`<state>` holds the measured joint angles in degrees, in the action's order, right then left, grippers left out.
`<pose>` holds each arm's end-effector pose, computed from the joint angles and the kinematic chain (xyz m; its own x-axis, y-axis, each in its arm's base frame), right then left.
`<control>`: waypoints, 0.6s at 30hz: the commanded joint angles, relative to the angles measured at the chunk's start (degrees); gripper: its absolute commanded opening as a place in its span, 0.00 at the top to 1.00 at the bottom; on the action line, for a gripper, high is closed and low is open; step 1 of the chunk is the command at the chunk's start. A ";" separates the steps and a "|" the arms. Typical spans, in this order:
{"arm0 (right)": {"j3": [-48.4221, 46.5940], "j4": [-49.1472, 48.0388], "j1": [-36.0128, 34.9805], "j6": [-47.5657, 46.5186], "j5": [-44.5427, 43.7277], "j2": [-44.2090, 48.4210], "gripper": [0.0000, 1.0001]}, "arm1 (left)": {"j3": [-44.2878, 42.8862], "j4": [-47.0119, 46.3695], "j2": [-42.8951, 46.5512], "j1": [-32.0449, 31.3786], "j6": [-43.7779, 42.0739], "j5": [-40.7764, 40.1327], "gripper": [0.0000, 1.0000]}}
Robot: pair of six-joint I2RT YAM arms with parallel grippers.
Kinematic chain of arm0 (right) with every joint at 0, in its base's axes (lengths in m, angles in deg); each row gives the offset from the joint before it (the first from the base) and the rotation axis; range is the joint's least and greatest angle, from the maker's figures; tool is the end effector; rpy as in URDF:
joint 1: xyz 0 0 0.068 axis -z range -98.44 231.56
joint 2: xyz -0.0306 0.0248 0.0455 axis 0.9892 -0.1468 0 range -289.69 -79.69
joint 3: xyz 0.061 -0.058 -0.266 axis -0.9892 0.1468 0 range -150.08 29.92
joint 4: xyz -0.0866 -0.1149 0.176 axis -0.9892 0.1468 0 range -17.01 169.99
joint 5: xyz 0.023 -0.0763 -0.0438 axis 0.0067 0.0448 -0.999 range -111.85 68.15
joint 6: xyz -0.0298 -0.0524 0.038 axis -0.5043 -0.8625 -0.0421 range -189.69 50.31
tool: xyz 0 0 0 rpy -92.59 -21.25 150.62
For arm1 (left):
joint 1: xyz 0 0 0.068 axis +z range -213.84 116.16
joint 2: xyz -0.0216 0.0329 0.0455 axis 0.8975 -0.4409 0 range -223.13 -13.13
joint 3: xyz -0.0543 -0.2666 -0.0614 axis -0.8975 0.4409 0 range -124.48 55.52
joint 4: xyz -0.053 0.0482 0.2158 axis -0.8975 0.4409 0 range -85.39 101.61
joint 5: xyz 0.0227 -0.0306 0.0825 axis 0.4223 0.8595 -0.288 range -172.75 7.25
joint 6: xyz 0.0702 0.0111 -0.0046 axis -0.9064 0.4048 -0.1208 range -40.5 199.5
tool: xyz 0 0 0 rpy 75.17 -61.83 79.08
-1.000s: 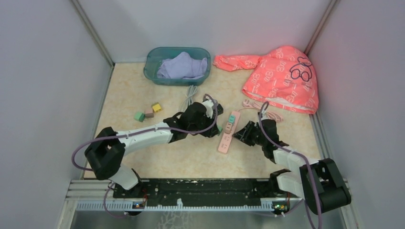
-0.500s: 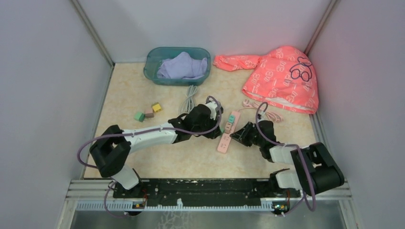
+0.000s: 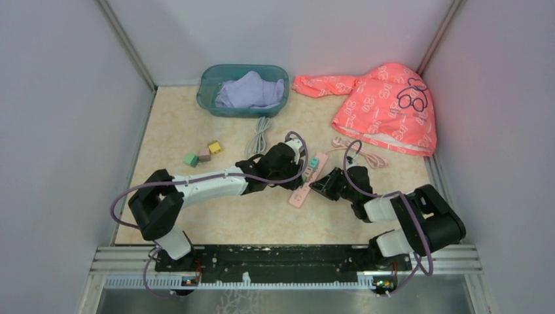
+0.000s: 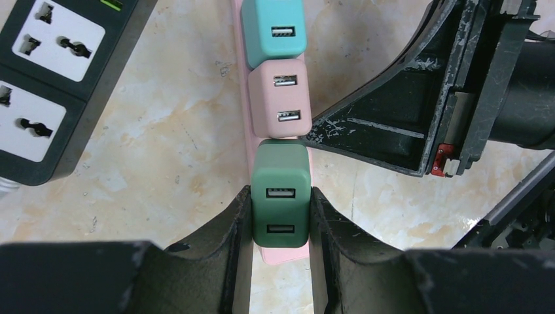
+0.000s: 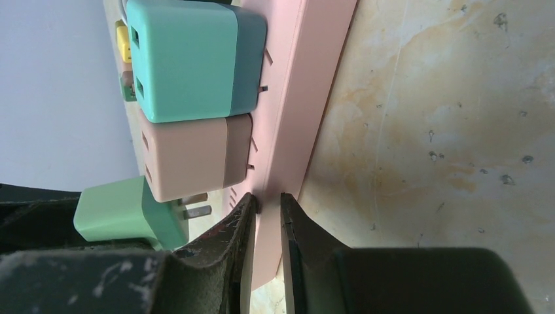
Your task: Insert the plug
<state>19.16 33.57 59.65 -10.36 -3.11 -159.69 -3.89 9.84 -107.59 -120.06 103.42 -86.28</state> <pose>0.1928 0.0977 0.1419 -0.7618 0.5716 -0.3050 0.0847 0.5546 0.8278 0.1959 -0.2864 0.2269 -0.6545 0.2504 -0.7134 0.5887 0.7608 -0.2731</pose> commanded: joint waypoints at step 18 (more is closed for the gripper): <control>-0.75 0.36 -0.94 -1.66 -0.65 0.91 0.81 | -9.54 9.65 -5.84 -2.43 -3.25 -5.22 1.00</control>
<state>19.13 33.79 59.54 -10.67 -3.42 -159.58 -10.58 17.77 -112.33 -121.88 101.32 -89.43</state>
